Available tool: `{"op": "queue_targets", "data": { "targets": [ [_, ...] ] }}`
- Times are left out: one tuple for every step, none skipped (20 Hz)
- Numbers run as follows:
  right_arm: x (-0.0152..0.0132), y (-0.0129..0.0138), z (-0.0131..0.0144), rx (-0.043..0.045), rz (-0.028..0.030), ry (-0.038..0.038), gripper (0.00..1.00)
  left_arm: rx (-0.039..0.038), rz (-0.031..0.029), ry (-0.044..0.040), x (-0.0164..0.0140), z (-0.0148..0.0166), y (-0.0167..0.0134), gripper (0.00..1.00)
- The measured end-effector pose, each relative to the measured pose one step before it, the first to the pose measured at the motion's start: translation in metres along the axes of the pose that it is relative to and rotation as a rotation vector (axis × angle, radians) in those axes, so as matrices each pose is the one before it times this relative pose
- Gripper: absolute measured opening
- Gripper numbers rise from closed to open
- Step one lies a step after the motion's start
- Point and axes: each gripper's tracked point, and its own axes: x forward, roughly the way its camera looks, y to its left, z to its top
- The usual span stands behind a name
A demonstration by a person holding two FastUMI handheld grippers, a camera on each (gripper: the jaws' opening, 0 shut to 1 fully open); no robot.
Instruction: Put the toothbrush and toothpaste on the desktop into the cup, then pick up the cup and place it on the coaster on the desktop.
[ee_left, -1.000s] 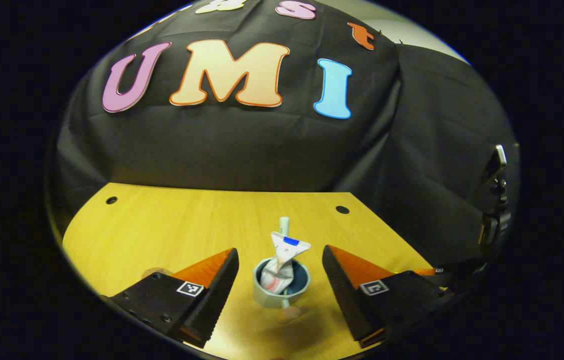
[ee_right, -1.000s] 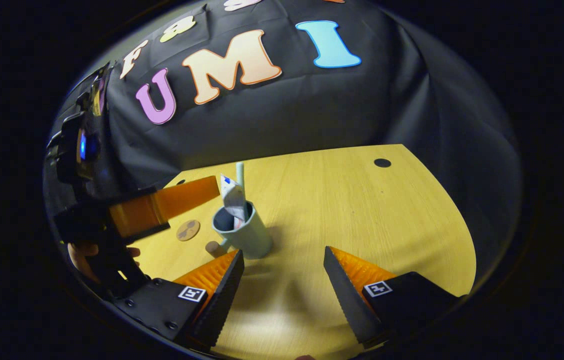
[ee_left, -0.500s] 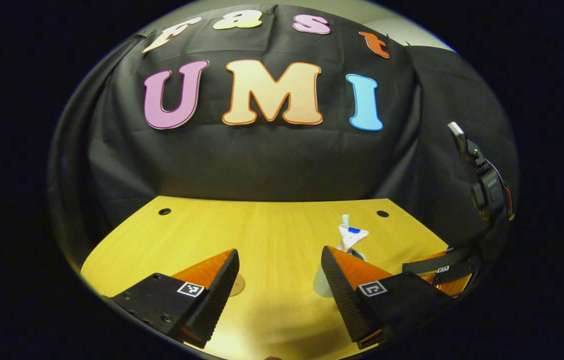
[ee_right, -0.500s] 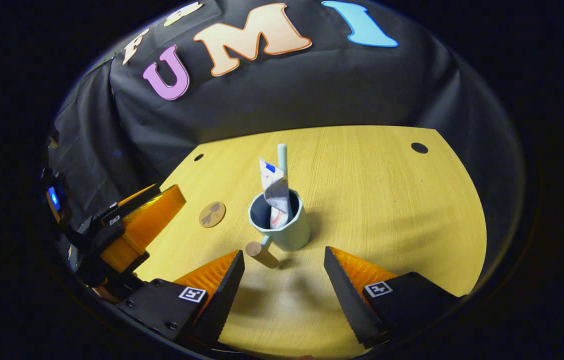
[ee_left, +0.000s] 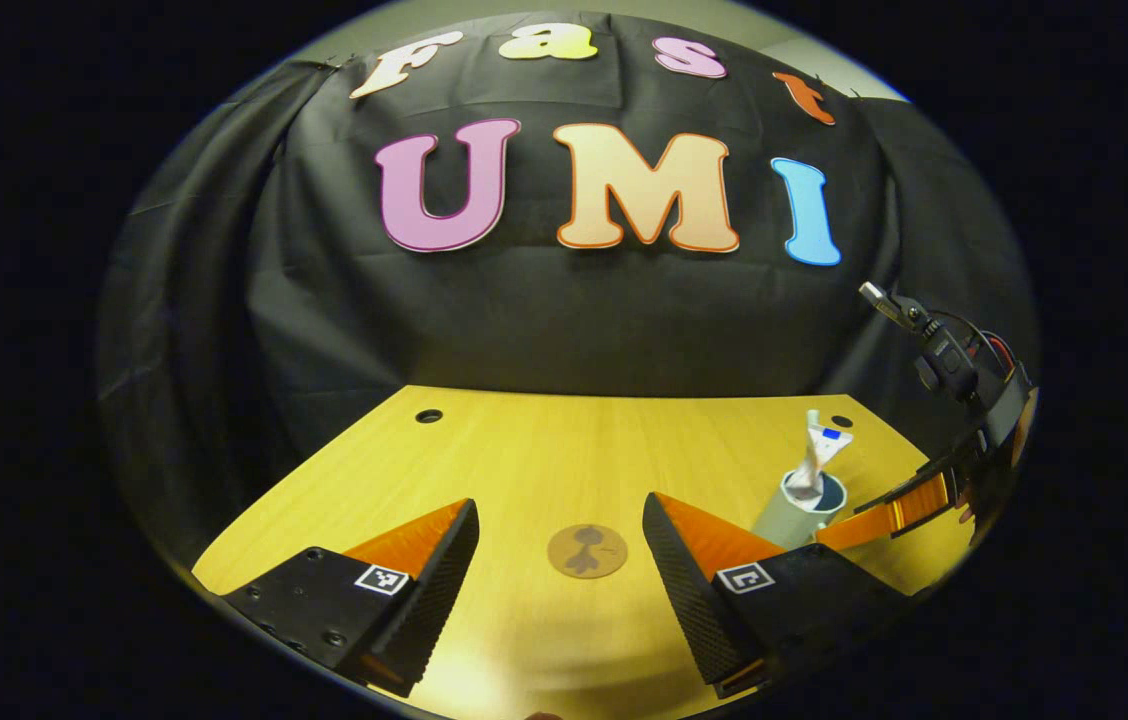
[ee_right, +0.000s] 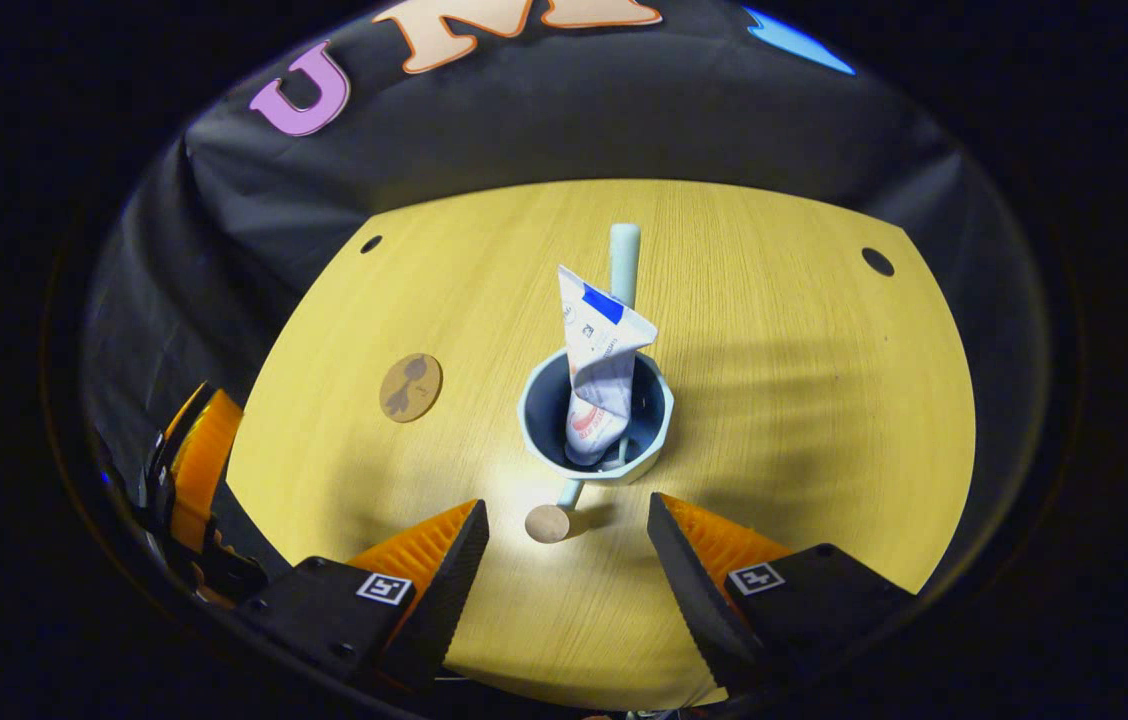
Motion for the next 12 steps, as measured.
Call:
{"op": "queue_targets", "data": {
  "targets": [
    [0.00304,-0.00164,0.00166,0.00794,-0.00845,0.01574,0.99,-0.00285,0.01336,-0.00207,-0.00236,-0.00073,0.00972,0.95],
    [0.00323,-0.00132,0.00089,0.0058,-0.00857,0.01716,0.98,-0.00305,0.01112,-0.00075,-0.0012,-0.00136,0.00833,0.95],
    [0.0045,-0.00073,-0.00025,0.0071,-0.00701,0.01854,0.98,-0.00418,0.01175,0.00309,-0.00147,-0.00197,0.00797,0.95],
    [0.00409,0.00004,0.00117,0.01023,-0.00434,0.01487,0.98,-0.00441,0.00889,0.00306,-0.00084,-0.00209,0.00722,0.95],
    [0.00393,-0.00058,0.00065,0.00758,-0.00494,0.01678,0.98,-0.00527,0.00898,0.00464,-0.0003,-0.00155,0.00661,0.95],
    [0.00388,-0.00005,0.00053,0.00393,-0.00344,0.01211,0.99,-0.0041,0.00815,0.00387,-0.00024,-0.00252,0.00675,0.95],
    [0.00455,0.00082,0.00049,0.00517,-0.00026,0.013,0.98,-0.00172,0.00704,0.00263,-0.00028,-0.00052,0.00575,0.95],
    [0.00341,0.00061,0.00024,0.00944,-0.00341,0.01321,0.89,-0.00085,0.00507,0.00261,-0.0011,0.00063,0.00449,0.95],
    [0.00418,-0.0012,0.00132,0.00452,-0.01,0.0055,0.95,-0.00106,0.00233,0.00292,0.00028,-0.00246,0.00312,0.95],
    [0.00247,-0.00233,-0.00014,0.0014,-0.01251,0.00618,0.94,0.00005,0.00107,0.00396,0.00072,-0.00133,0.00287,0.95],
    [0.0018,-0.00233,0.00029,-0.00337,-0.0128,0.00565,0.93,0.00126,0.00195,0.00307,0.00036,-0.00071,0.00266,0.95],
    [0.00116,-0.00348,0.00058,-0.00544,-0.01257,0.00353,0.89,0.00064,0.00169,0.00023,0.00062,-0.00143,0.00302,0.95]
  ]
}}
